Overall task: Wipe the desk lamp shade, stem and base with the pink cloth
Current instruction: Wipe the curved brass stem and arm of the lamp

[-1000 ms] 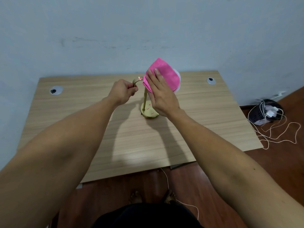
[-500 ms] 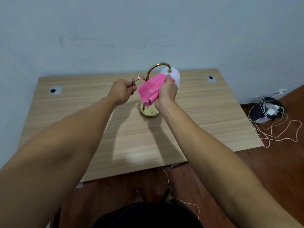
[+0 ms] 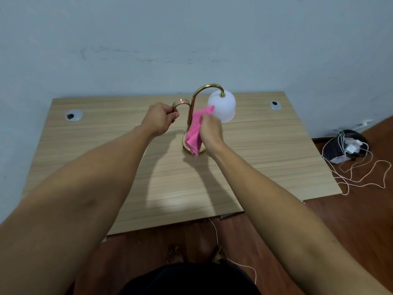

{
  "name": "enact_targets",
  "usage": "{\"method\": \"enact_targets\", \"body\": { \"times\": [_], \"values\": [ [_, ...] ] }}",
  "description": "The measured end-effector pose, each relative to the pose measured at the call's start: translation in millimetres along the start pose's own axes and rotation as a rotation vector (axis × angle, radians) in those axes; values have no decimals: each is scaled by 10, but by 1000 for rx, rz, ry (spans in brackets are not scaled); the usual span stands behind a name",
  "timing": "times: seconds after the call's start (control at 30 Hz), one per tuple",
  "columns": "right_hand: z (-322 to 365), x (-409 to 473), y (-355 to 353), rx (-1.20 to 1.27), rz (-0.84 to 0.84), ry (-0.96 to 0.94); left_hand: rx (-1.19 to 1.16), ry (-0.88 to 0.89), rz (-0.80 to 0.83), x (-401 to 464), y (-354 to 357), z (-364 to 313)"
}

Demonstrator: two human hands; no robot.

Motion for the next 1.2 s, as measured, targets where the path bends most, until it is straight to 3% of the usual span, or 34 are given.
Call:
{"method": "enact_targets", "body": {
  "times": [0.07,0.13,0.3,0.37,0.5,0.6,0.73,0.87,0.97,1.03,1.13,1.2],
  "values": [
    [-33,-30,-132,246,-170,20,-6,3,3,0,-5,-3],
    [53,-119,-279,417,-342,-111,-7,6,6,3,-3,2],
    [408,-120,-473,434,-510,-383,-45,-35,14,4,15,31],
    [495,-48,-438,278,-487,-427,-50,-41,13,0,5,37],
    [535,144,-132,-165,-280,-479,-44,-47,13,-7,6,14],
    [502,155,-15,-460,-291,-603,-42,-48,7,-4,-4,4],
    [259,153,76,-641,-209,-867,-39,-36,21,6,-4,-4],
    [70,93,86,-663,-124,-986,-6,-30,20,8,-14,-29],
    [-82,52,101,-598,-54,-921,19,-30,22,5,-18,-35],
    [-194,25,104,-494,21,-774,12,-33,16,-9,-28,-32],
    [-365,45,28,-17,95,-209,5,-22,19,-12,-28,-31],
    [-400,11,-53,232,-24,9,-8,-18,18,-17,-27,-35]
  ]
}}
Point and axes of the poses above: each hand's wrist, its own x-axis towards the middle knuckle, its own y-axis out of the palm, z = x × y, the point moved 5 cm from there along x, towards the middle knuckle, and after that the axes turned 1 degree about y, right-handed, at the moved point
